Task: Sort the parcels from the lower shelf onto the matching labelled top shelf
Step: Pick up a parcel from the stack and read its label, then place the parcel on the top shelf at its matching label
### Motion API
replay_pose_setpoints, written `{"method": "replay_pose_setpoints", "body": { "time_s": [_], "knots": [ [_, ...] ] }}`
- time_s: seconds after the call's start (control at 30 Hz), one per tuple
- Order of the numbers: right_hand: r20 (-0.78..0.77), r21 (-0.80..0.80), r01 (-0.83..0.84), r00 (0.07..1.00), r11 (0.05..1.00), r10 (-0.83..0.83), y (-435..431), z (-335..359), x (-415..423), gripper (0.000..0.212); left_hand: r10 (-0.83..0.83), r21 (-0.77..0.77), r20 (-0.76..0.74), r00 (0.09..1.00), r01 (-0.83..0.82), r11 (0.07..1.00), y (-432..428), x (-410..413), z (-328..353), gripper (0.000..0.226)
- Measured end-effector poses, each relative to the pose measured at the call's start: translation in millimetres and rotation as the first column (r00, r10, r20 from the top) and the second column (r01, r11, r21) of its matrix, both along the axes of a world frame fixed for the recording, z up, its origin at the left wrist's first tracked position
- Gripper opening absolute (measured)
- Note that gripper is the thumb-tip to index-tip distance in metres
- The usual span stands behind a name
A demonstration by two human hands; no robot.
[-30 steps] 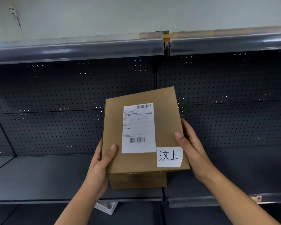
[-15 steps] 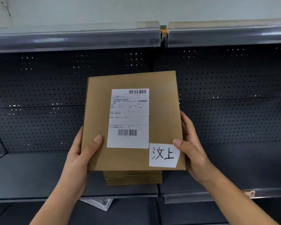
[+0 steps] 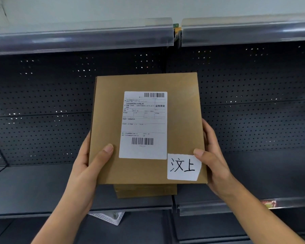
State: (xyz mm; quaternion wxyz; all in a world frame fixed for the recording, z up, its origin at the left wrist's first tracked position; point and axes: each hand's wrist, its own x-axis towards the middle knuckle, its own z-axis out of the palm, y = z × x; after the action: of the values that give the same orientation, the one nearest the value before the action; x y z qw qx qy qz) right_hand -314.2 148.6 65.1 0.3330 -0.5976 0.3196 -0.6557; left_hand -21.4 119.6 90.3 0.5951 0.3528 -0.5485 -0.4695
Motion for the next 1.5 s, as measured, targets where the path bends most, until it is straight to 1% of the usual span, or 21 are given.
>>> {"method": "replay_pose_setpoints", "body": {
  "time_s": [0.3, 0.43, 0.5, 0.6, 0.7, 0.77, 0.83, 0.93, 1.03, 1.07, 1.13, 1.2, 1.37, 1.5],
  "knots": [
    [0.022, 0.078, 0.015, 1.0, 0.997, -0.016, 3, -3, -3, 0.082, -0.029, 0.045, 0.044, 0.999, 0.027, 0.999, 2, -2, 3, 0.061],
    [0.067, 0.158, 0.011, 0.997, 0.987, -0.022, 1, -4, -3, 0.073, -0.046, 0.073, 0.068, 0.997, 0.041, 0.996, 2, -6, 4, 0.047],
    [0.108, 0.205, 0.023, 0.993, 0.979, -0.046, -1, -5, 0, 0.071, -0.038, 0.08, 0.109, 0.993, 0.03, 0.996, 1, -5, 1, 0.05],
    [0.186, 0.27, 0.01, 0.981, 0.963, -0.062, -4, -3, 5, 0.061, -0.006, 0.107, 0.155, 0.988, -0.01, 0.994, 0, -2, -2, 0.066],
    [0.272, 0.342, -0.03, 0.96, 0.939, -0.069, -9, -3, 10, 0.053, 0.015, 0.181, 0.14, 0.99, -0.041, 0.983, -7, 0, -3, 0.068],
    [0.307, 0.4, -0.023, 0.945, 0.916, -0.11, -17, -7, 12, 0.053, 0.035, 0.245, 0.121, 0.992, -0.064, 0.968, -19, 0, -3, 0.06],
    [0.319, 0.457, -0.004, 0.934, 0.889, -0.16, -28, -11, 13, 0.055, 0.05, 0.305, 0.098, 0.994, -0.078, 0.949, -28, -2, -1, 0.048],
    [0.31, 0.521, 0.017, 0.928, 0.853, -0.208, -38, -4, 15, 0.054, 0.053, 0.354, 0.033, 0.998, -0.061, 0.933, -32, -5, 2, 0.046],
    [0.269, 0.515, 0.017, 0.946, 0.857, -0.181, -39, 12, 16, 0.033, 0.067, 0.387, 0.004, 0.998, -0.064, 0.92, -31, -7, 10, 0.051],
    [0.259, 0.517, 0.014, 0.95, 0.856, -0.173, -39, 17, 16, 0.031, 0.073, 0.395, 0.0, 0.997, -0.067, 0.916, -30, -7, 13, 0.05],
    [0.248, 0.532, 0.01, 0.954, 0.847, -0.168, -39, 21, 15, 0.033, 0.092, 0.399, -0.001, 0.996, -0.084, 0.913, -26, -7, 18, 0.046],
    [0.25, 0.54, -0.012, 0.957, 0.842, -0.147, -36, 25, 17, 0.034, 0.106, 0.397, 0.009, 0.994, -0.101, 0.912, -20, -8, 22, 0.048],
    [0.262, 0.493, -0.058, 0.961, 0.868, -0.084, -29, 26, 16, 0.03, 0.134, 0.347, 0.023, 0.991, -0.134, 0.928, -8, -9, 27, 0.043],
    [0.259, 0.486, -0.043, 0.961, 0.873, -0.097, -15, 23, 13, 0.028, 0.112, 0.331, 0.05, 0.992, -0.122, 0.936, -2, -11, 23, 0.05]
  ]
}}
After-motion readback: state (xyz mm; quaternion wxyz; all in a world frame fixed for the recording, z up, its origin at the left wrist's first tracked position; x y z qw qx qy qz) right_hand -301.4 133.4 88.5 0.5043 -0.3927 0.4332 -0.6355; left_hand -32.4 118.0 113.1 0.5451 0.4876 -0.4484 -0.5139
